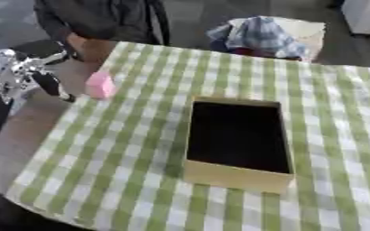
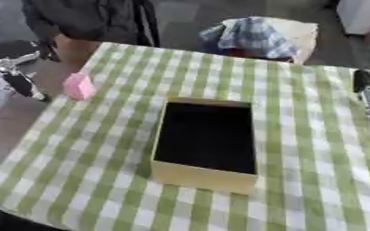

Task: Pick up objects on the table and place them in the box.

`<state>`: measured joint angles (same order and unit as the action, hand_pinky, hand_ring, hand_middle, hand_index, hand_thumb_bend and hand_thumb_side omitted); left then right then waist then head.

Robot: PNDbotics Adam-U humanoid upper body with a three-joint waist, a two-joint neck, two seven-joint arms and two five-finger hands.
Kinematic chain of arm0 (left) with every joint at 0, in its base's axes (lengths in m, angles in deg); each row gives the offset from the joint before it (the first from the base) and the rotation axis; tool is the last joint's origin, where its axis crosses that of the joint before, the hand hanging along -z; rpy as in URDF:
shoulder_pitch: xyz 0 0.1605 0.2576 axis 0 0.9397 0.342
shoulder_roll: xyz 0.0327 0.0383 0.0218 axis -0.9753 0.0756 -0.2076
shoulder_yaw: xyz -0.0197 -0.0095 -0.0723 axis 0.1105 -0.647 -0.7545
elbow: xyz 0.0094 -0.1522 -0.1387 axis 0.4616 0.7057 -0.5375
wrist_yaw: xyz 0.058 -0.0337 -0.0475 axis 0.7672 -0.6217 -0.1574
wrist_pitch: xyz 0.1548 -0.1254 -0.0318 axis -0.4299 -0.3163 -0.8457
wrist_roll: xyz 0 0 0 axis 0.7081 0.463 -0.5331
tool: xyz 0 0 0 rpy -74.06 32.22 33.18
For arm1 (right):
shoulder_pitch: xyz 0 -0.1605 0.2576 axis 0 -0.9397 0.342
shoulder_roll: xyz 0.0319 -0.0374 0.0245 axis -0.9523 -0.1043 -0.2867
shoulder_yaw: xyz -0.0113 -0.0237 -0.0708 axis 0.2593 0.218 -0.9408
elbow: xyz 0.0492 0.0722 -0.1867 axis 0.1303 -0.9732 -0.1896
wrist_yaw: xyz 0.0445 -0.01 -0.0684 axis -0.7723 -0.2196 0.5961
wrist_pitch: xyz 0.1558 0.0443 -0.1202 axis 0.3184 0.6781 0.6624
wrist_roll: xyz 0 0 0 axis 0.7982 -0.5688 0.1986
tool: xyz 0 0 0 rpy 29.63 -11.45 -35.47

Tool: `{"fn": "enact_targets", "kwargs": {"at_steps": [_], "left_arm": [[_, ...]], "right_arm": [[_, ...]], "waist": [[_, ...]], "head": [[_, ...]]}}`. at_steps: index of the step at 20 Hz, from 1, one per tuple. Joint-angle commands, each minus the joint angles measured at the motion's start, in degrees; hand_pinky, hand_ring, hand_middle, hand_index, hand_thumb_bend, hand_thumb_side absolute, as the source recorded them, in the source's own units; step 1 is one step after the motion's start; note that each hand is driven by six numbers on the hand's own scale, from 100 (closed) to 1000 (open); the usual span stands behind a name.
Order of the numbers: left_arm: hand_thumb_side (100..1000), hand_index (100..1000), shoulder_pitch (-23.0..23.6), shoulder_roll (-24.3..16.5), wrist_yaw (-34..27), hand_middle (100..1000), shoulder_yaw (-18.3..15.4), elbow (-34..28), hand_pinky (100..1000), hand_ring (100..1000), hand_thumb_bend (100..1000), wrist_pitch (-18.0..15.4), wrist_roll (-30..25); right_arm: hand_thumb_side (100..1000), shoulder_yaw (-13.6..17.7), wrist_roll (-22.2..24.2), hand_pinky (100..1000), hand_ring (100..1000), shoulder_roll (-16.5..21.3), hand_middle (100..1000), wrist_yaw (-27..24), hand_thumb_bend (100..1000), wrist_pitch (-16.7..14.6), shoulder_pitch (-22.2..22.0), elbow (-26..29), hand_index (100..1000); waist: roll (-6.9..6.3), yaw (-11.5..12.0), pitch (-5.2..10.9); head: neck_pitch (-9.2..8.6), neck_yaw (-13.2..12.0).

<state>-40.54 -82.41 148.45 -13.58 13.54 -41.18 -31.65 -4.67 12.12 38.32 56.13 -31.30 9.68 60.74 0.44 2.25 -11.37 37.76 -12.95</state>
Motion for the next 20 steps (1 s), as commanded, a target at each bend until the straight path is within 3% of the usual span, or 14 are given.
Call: {"fn": "enact_targets", "kwargs": {"at_steps": [1, 20], "left_arm": [[183, 845, -1.57, -1.38, 0.11, 760, -0.98, -0.11, 805, 807, 688, 0.18, 0.86], [172, 826, -3.16, -1.02, -2.94, 728, -1.89, 0.07, 800, 786, 578, 2.23, 1.12]], "right_arm": [[432, 0.29, 0.17, 714, 820, 1.25, 848, -0.46, 226, -0.19, 1.08, 0.71, 922], [435, 0.43, 0.01, 711, 818, 0.85, 846, -0.66, 217, -0.25, 1.65, 1.08, 921]], "waist": [[-0.13, -0.20, 0.56], [0.93, -1.73, -3.38]], "head": [[-0.22, -0.08], [-2.31, -0.40]]}}
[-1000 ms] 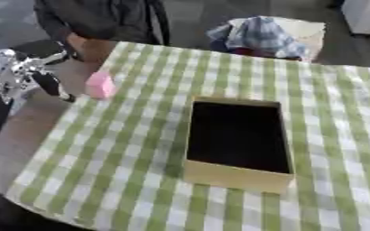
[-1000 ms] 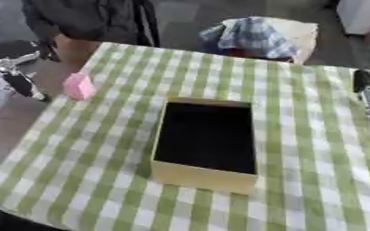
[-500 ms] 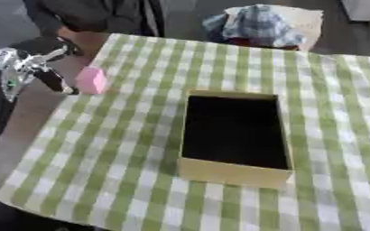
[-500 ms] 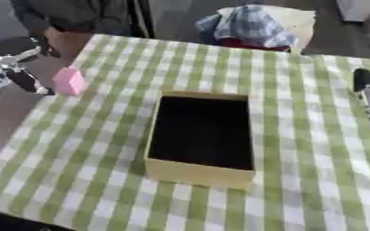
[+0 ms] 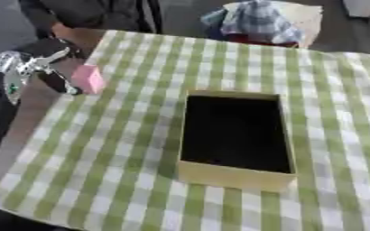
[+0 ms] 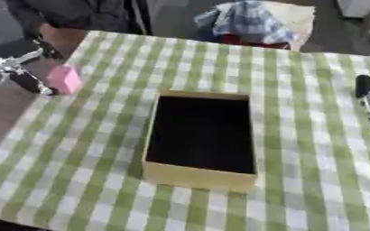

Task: Pick up objects on the table and place them in the box.

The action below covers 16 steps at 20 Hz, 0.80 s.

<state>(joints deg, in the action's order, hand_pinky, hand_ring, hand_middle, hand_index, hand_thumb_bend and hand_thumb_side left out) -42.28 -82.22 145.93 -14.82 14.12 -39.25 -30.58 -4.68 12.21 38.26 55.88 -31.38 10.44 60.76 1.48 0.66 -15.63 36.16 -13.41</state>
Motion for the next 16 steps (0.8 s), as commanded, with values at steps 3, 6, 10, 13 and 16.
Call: {"fn": "enact_targets", "kwargs": {"at_steps": [3, 6, 10, 13, 16], "left_arm": [[169, 825, -1.42, -0.94, -0.43, 725, -0.66, -0.38, 799, 783, 568, 0.40, -0.02], [161, 806, -1.43, -0.60, -0.51, 694, -0.75, -0.08, 793, 761, 546, 0.57, -0.03], [100, 697, -1.51, -0.23, -1.40, 553, -0.84, -0.32, 759, 645, 460, 0.47, 0.58], [100, 636, -1.51, -0.30, -2.77, 495, -0.48, -1.47, 742, 593, 416, 0.06, 0.84], [100, 609, -1.75, -0.46, -4.18, 473, 0.05, -3.12, 735, 576, 398, -0.43, 0.30]], "right_arm": [[435, 0.43, -0.07, 711, 818, 0.83, 846, -0.46, 217, -0.19, 1.04, 1.11, 921], [436, 0.43, -0.04, 711, 818, 0.77, 846, -0.48, 215, -0.19, 1.12, 1.13, 921], [436, 0.45, -0.02, 711, 818, 0.63, 846, -0.51, 213, -0.20, 1.23, 1.15, 921], [436, 0.47, -0.03, 712, 818, 0.65, 846, -0.50, 211, -0.19, 1.15, 1.09, 921], [436, 0.47, -0.01, 712, 818, 0.65, 846, -0.50, 209, -0.20, 0.99, 1.02, 921]], "waist": [[0.10, -0.37, 0.53], [0.29, -0.51, 0.27], [0.45, -0.52, 0.25], [0.45, -0.34, 0.57], [0.25, -0.08, 1.10]], "head": [[-0.94, 0.15], [-0.96, 0.16], [-0.94, 0.17], [-0.77, 0.16], [-0.57, 0.22]]}}
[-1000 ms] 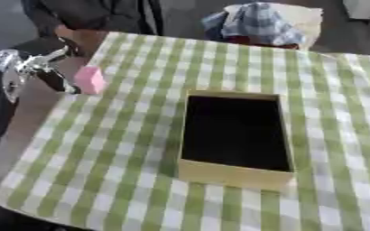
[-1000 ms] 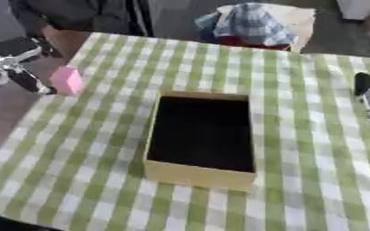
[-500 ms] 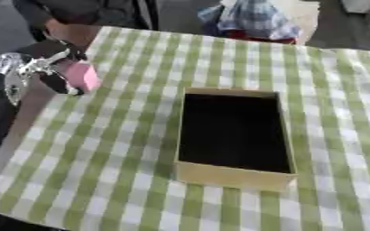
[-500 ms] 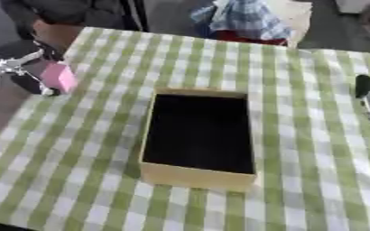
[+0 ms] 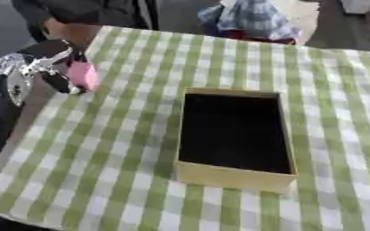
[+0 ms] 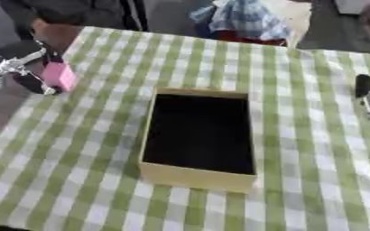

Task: Pick up objects on the table and place them in the box.

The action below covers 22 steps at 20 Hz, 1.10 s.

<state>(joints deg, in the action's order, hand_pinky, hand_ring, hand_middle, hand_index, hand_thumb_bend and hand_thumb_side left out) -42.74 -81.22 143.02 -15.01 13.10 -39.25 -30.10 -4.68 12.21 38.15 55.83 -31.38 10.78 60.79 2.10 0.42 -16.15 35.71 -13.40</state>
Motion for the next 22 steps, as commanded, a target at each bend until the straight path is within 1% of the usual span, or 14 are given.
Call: {"fn": "enact_targets", "kwargs": {"at_steps": [1, 5, 10, 12, 13, 15, 17, 22], "left_arm": [[100, 608, -1.36, -1.51, -1.93, 472, 0.48, -2.85, 735, 575, 395, -0.68, -0.51], [100, 610, -1.88, -1.58, -4.47, 474, 2.12, -7.38, 737, 577, 394, -2.08, -2.40], [100, 611, -2.77, -1.08, -9.33, 475, 5.47, -16.20, 740, 579, 390, -4.78, -5.33], [100, 611, -2.86, -1.03, -11.25, 476, 6.37, -18.91, 741, 580, 382, -4.89, -6.51], [100, 612, -3.27, -0.40, -12.66, 477, 7.53, -21.43, 741, 581, 383, -5.93, -6.98], [100, 616, -3.60, 0.41, -15.55, 480, 9.60, -26.04, 742, 585, 385, -6.98, -8.44], [100, 621, -4.04, 1.59, -17.93, 484, 11.63, -29.89, 743, 589, 382, -7.54, -10.38], [100, 624, -4.82, 5.38, -22.39, 489, 15.89, -35.77, 743, 593, 363, -8.24, -15.29]], "right_arm": [[436, 0.45, 0.01, 712, 818, 0.77, 846, -0.44, 209, -0.21, 0.59, 0.96, 921], [435, 0.40, 0.09, 712, 818, 0.79, 846, -0.43, 206, -0.25, 0.38, 0.84, 921], [435, 0.27, 0.29, 712, 818, 0.85, 846, -0.42, 202, -0.31, 0.11, 0.70, 922], [435, 0.25, 0.33, 712, 818, 0.87, 846, -0.42, 202, -0.34, 0.06, 0.67, 922], [434, 0.25, 0.33, 713, 818, 0.84, 846, -0.43, 201, -0.36, 0.09, 0.67, 922], [434, 0.27, 0.32, 713, 818, 0.83, 846, -0.43, 200, -0.37, 0.12, 0.67, 922], [434, 0.29, 0.31, 713, 818, 0.78, 846, -0.44, 199, -0.39, 0.19, 0.69, 922], [433, 0.36, 0.28, 713, 819, 0.44, 846, -0.50, 196, -0.42, 0.50, 0.82, 923]], "waist": [[-0.46, 0.26, 1.81], [-0.94, 0.56, 2.72], [-1.47, 0.60, 3.67], [-1.56, 0.56, 3.84], [-1.64, 0.41, 4.03], [-1.73, 0.24, 4.26], [-1.77, 0.10, 4.42], [-1.72, -0.24, 4.62]], "head": [[-0.05, 0.27], [0.22, 0.63], [0.44, 0.95], [0.46, 1.06], [0.44, 1.30], [0.36, 1.83], [0.30, 2.56], [0.05, 3.96]]}}
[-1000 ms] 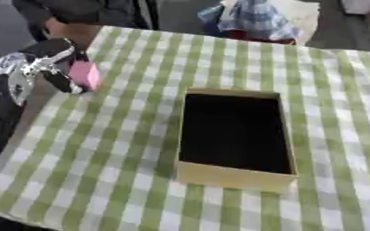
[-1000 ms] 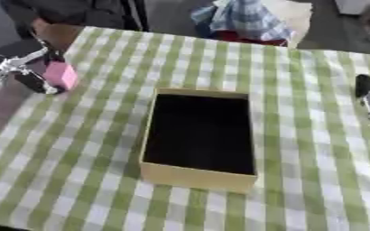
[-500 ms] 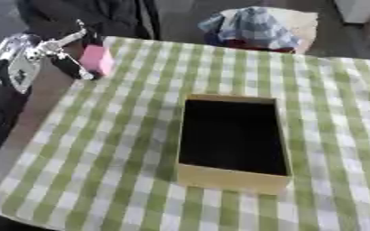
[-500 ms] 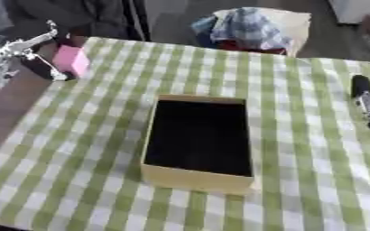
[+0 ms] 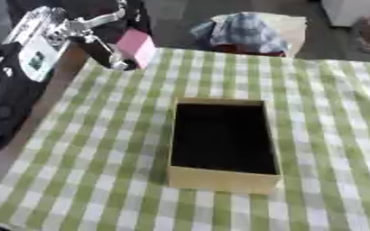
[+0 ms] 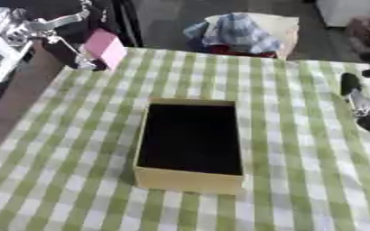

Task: Pick up objects on the table and place them in the box.

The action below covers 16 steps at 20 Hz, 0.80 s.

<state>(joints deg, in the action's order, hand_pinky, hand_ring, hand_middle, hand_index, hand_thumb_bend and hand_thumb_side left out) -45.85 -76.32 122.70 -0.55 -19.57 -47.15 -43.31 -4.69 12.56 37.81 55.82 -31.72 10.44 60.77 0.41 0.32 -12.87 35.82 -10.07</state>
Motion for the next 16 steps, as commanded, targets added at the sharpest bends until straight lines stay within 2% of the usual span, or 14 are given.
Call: {"fn": "enact_targets", "kwargs": {"at_steps": [1, 8, 16], "left_arm": [[100, 626, -1.81, 1.28, -2.69, 490, 2.37, -3.91, 743, 594, 360, -0.56, -3.06], [135, 633, -0.51, 4.35, -5.38, 497, 7.21, -7.93, 743, 599, 352, -1.69, -8.44], [206, 653, 2.06, 7.94, -5.10, 514, 9.79, -6.64, 744, 608, 321, -2.34, -11.19]], "right_arm": [[433, 0.38, -0.08, 713, 819, 0.77, 847, -0.48, 196, -0.09, 0.90, 0.85, 923], [433, 0.58, -0.24, 713, 818, 0.74, 846, -0.52, 193, -0.07, 0.94, 0.88, 923], [434, 0.59, -0.18, 713, 818, 0.46, 846, -0.62, 187, -0.12, 1.00, 0.91, 922]], "waist": [[0.02, -0.21, 1.38], [0.20, -0.46, 1.33], [0.19, -0.33, 1.08]], "head": [[-0.11, 0.88], [-0.01, 2.55], [0.23, 2.45]]}}
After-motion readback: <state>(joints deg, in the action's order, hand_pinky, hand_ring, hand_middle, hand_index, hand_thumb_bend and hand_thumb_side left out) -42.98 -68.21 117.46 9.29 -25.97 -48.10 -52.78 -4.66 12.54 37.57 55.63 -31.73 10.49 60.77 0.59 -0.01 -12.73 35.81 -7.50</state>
